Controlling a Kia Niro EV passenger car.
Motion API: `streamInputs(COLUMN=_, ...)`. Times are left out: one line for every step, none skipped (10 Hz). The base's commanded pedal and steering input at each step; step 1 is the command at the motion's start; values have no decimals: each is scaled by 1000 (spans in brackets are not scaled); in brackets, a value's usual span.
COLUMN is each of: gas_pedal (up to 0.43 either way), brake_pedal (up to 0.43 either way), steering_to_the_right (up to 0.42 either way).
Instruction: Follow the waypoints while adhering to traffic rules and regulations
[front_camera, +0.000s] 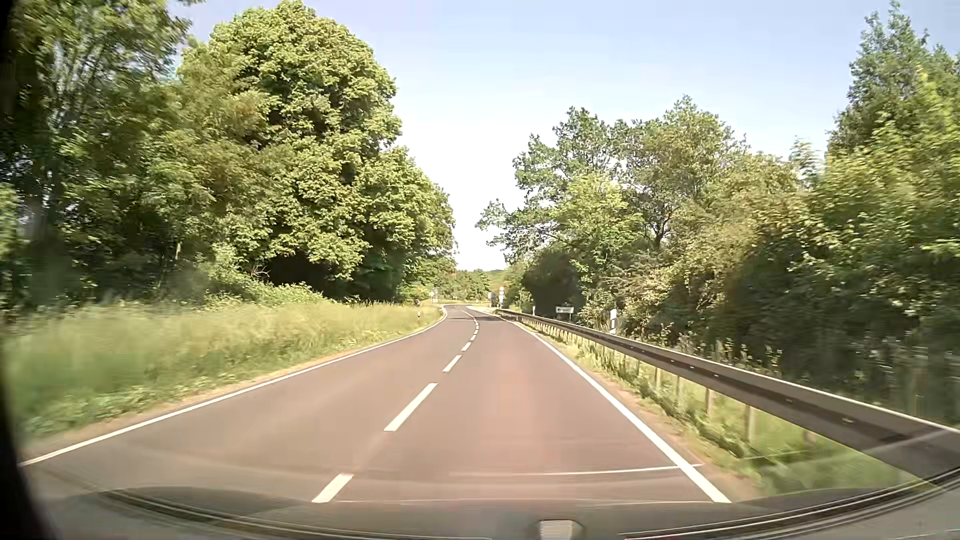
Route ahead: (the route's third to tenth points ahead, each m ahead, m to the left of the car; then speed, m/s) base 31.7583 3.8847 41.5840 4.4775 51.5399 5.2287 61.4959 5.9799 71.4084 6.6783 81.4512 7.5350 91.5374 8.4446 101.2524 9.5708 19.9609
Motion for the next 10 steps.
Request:
streamInputs(gas_pedal=0, brake_pedal=24, steering_to_the_right=-4)
streamInputs(gas_pedal=0, brake_pedal=24, steering_to_the_right=-4)
streamInputs(gas_pedal=0, brake_pedal=24, steering_to_the_right=-4)
streamInputs(gas_pedal=0, brake_pedal=24, steering_to_the_right=-4)
streamInputs(gas_pedal=0, brake_pedal=30, steering_to_the_right=-4)
streamInputs(gas_pedal=0, brake_pedal=30, steering_to_the_right=-4)
streamInputs(gas_pedal=0, brake_pedal=37, steering_to_the_right=-4)
streamInputs(gas_pedal=0, brake_pedal=61, steering_to_the_right=-4)
streamInputs(gas_pedal=0, brake_pedal=104, steering_to_the_right=-4)
streamInputs(gas_pedal=0, brake_pedal=116, steering_to_the_right=-4)
